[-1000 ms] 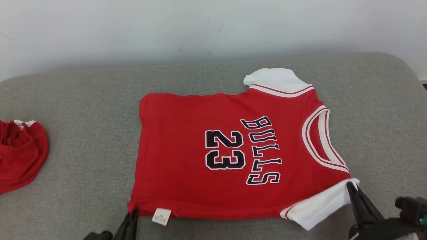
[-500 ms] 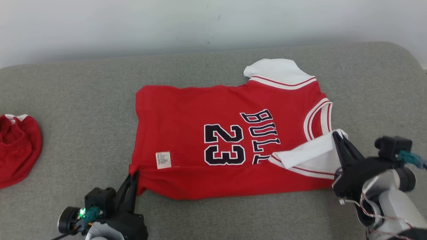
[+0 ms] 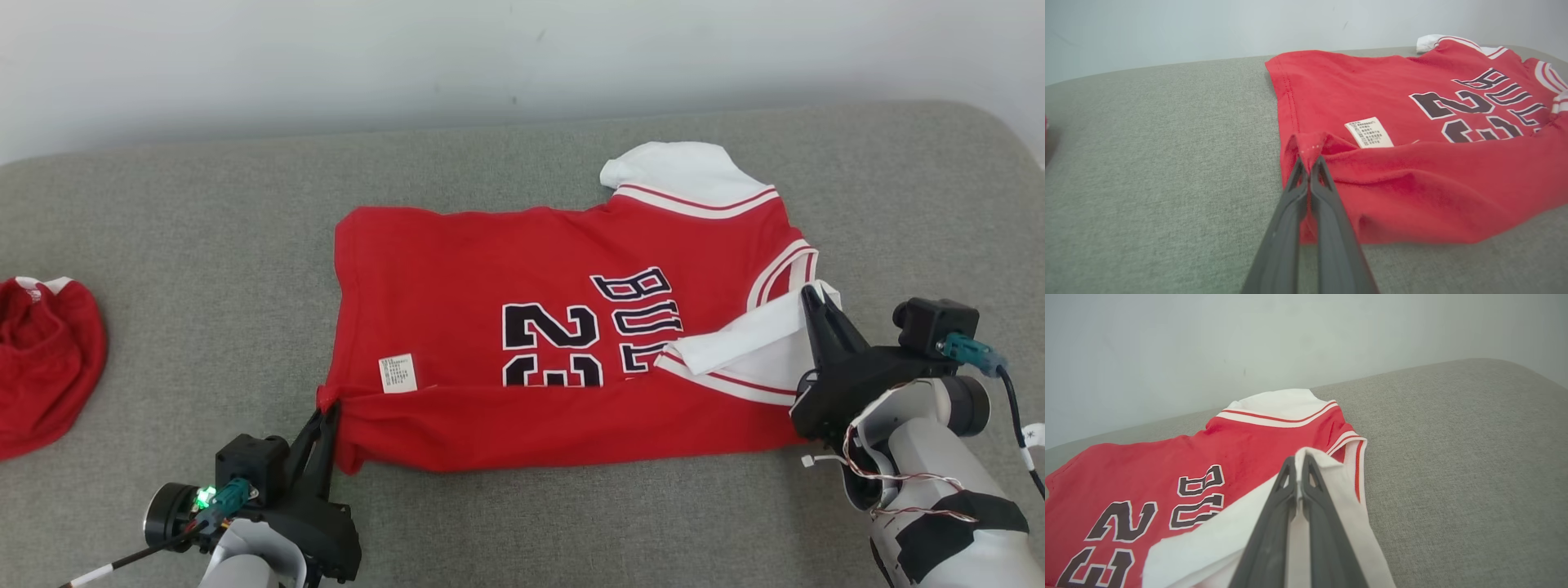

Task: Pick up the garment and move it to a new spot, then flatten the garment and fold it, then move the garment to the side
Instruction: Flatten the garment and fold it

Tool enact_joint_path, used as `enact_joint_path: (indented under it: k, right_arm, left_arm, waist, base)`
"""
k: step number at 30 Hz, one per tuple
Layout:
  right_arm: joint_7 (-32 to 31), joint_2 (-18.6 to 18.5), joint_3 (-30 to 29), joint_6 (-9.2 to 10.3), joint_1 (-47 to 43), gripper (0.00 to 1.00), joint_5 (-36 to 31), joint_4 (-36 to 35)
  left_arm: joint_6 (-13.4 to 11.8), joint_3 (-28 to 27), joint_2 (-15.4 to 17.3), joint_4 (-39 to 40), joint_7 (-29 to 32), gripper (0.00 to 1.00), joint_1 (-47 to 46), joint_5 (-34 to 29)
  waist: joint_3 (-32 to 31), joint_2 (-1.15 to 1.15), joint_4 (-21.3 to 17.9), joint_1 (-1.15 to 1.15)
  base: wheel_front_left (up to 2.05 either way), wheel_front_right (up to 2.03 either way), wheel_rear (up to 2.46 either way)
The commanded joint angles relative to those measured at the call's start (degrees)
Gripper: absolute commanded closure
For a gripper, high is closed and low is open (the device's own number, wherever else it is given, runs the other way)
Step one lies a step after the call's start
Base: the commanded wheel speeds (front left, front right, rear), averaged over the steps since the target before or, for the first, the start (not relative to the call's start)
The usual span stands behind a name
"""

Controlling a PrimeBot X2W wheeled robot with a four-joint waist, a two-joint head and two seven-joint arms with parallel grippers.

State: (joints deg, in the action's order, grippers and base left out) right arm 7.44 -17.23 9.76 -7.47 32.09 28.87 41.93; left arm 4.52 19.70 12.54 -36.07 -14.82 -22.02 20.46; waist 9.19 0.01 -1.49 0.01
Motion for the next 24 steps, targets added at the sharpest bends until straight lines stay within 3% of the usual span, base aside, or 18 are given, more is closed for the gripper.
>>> enact_joint_path:
  k: [1, 10, 16, 24]
  right_arm:
    - [1.0, 0.0, 0.4, -0.07, 0.3, 0.00, 0.6, 0.9]
    - [5.9, -2.6, 2.7, -0.07, -3.5, 0.00, 3.6, 1.9]
    - [7.2, -5.1, 2.2, -0.07, -12.0, 0.00, 5.8, -1.9]
    - [7.1, -4.6, 1.6, -0.07, -17.2, 0.00, 5.2, -4.2]
  left_arm:
    - [-0.3, -0.2, -0.3, -0.2, -0.3, 0.00, -0.5, -0.3]
    - [-0.9, -2.8, -0.8, 3.9, -0.4, 0.00, 3.6, -0.5]
    - [-1.6, -5.0, -1.3, 8.2, -0.4, 0.00, 10.1, -0.5]
    - [-1.6, -6.0, -1.8, 8.1, -0.4, 0.00, 12.1, -0.7]
  waist:
    - [-0.6, -0.01, 0.1, -0.01]
    - [-2.9, -0.01, -0.2, -0.01]
    - [-3.4, -0.01, -0.6, -0.01]
    - [-1.8, -0.01, -1.3, -0.01]
  base:
    - [0.00, 0.00, 0.00]
    - [0.00, 0.00, 0.00]
    - [0.00, 0.00, 0.00]
    - [0.00, 0.00, 0.00]
